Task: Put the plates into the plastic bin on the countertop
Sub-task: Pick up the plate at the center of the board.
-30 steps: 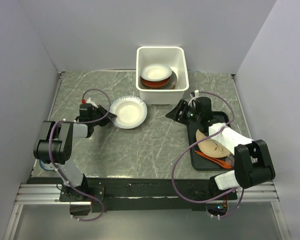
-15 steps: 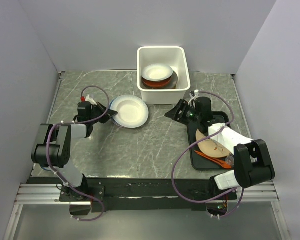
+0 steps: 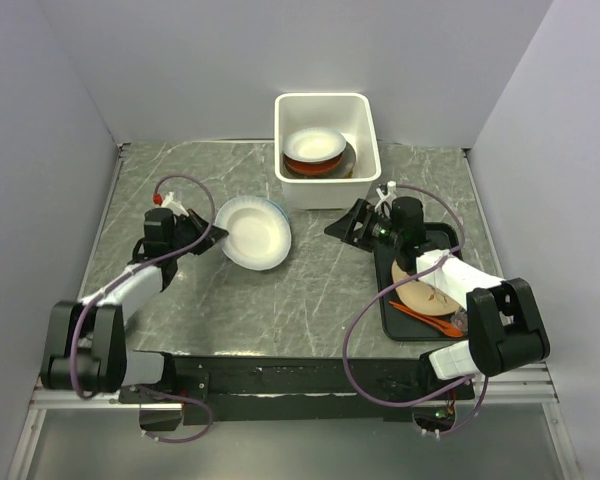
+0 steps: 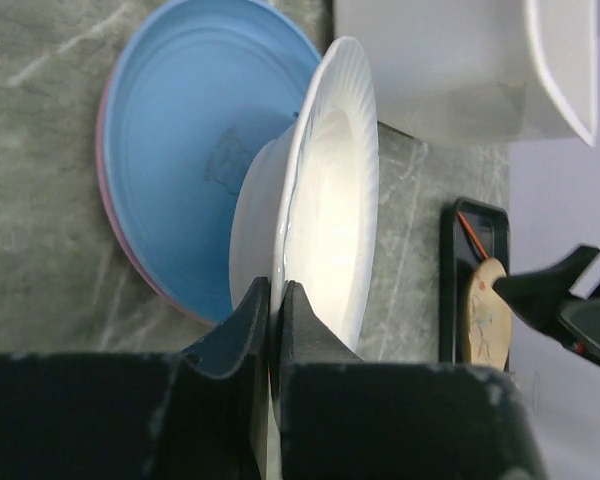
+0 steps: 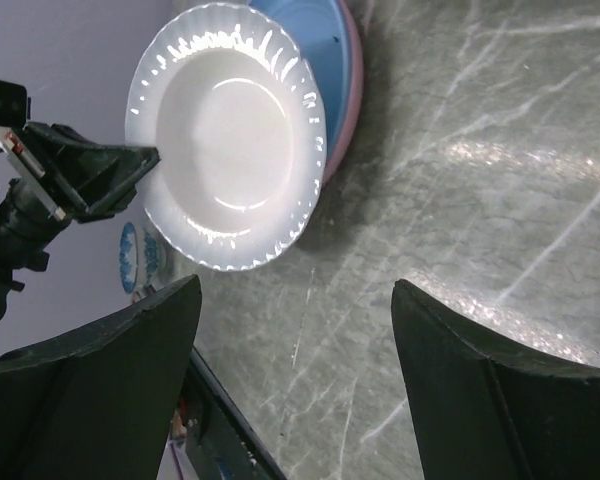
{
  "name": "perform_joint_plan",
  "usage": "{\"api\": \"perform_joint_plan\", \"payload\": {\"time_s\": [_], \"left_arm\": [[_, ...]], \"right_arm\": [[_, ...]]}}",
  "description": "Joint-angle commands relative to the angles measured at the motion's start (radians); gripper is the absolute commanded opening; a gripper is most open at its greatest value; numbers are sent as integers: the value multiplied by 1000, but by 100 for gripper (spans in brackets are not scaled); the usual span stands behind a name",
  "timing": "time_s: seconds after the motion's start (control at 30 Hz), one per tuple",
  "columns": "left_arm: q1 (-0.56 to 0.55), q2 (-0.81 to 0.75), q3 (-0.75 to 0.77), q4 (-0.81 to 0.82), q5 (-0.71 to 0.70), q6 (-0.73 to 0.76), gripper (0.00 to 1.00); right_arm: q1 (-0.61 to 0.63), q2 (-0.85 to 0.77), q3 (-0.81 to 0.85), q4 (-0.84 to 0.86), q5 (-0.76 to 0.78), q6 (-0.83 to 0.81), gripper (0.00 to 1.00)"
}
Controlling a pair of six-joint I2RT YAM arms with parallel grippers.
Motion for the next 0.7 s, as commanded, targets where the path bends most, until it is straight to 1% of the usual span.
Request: {"api": "perform_joint_plan", "payload": {"time_s": [0.0, 0.17, 0.33, 0.47, 0.57, 0.67], "left_arm": [[-7, -169, 6, 74, 114, 8, 1], [-7, -226, 0, 90, 169, 4, 1], [-9, -213, -9, 156, 249, -31, 1], [-26, -187, 0, 179, 279, -33, 1], [-47, -180, 5, 200, 284, -45, 1], [-67, -157, 16, 214, 295, -50, 1]], "right_arm": [[41, 11, 14, 104, -47, 21, 84], [88, 76, 33, 154, -71, 49, 84], [108, 111, 7, 243, -93, 99, 84], [117, 110, -26, 295, -81, 132, 85], [140, 136, -7, 288, -68, 133, 85], [151, 156, -16, 317, -55, 153, 84]]}}
